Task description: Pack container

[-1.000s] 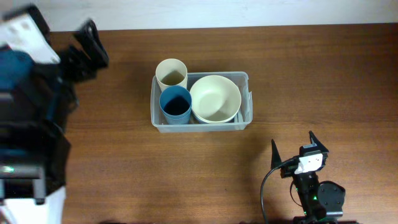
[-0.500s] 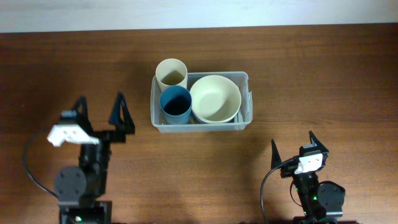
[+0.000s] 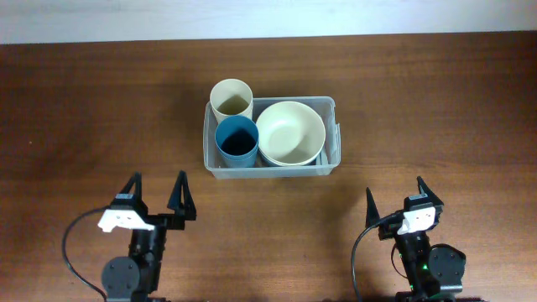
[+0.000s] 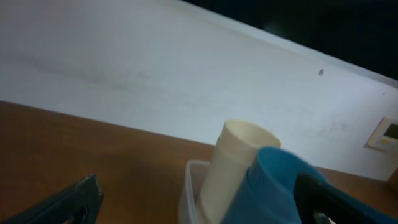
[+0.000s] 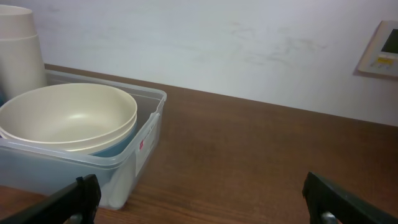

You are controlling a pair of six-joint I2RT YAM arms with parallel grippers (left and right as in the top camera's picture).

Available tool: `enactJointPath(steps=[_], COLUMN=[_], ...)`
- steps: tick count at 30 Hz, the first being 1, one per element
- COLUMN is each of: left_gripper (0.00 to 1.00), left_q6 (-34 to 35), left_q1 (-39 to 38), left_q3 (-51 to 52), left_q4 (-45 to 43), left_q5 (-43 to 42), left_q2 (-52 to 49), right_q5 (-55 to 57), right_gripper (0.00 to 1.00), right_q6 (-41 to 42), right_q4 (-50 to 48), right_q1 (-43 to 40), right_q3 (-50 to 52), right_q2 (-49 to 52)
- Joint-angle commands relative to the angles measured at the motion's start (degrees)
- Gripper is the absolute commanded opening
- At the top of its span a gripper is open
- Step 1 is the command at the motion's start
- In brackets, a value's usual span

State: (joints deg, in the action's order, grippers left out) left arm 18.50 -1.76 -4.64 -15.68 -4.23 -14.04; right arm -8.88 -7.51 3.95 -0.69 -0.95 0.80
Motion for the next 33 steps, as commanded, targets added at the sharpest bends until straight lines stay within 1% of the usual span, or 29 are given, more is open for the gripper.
enactJointPath(steps=[1, 2, 5, 7, 13, 19, 21, 33], left_gripper=[1.0, 1.0, 1.0, 1.0, 1.0, 1.0, 1.0, 1.0], left_q6=[0.3, 0.3, -1.1, -4.4, -10.5, -15.7, -16.4, -16.4], left_q1=[0.0, 0.0, 0.1, 0.1, 0.1, 0.4, 0.8, 1.2], left_q3=[3.2, 4.1, 4.1, 4.1, 4.1, 4.1, 4.1, 4.1], left_q4=[0.1, 0.5, 6.4, 10.4, 20.1, 20.1, 20.1, 20.0], left_q5=[-0.9, -0.9, -0.5, -0.5, -0.5, -0.5, -0.4, -0.9], left_q2=[3.8, 4.9, 7.6, 10.1, 13.9, 13.8, 13.8, 13.7], right_q5=[0.5, 0.5, 0.5, 0.5, 0.5, 0.5, 0.5, 0.5], right_gripper=[0.99, 0.99, 0.99, 0.99, 0.99, 0.99, 0.99, 0.99], right_q6=[0.0, 0.0, 0.0, 0.0, 0.0, 0.0, 0.0, 0.0], right_q4=[0.0, 0.0, 0.0, 0.0, 0.0, 0.0, 0.0, 0.0], right_q1=[0.3, 0.3, 0.3, 0.3, 0.3, 0.3, 0.3, 0.3], right_q3=[0.5, 0.5, 0.5, 0.5, 0.5, 0.5, 0.5, 0.5], right_q2=[-0.6, -0.6, -0.6, -0.6, -0.6, -0.6, -0.6, -0.6])
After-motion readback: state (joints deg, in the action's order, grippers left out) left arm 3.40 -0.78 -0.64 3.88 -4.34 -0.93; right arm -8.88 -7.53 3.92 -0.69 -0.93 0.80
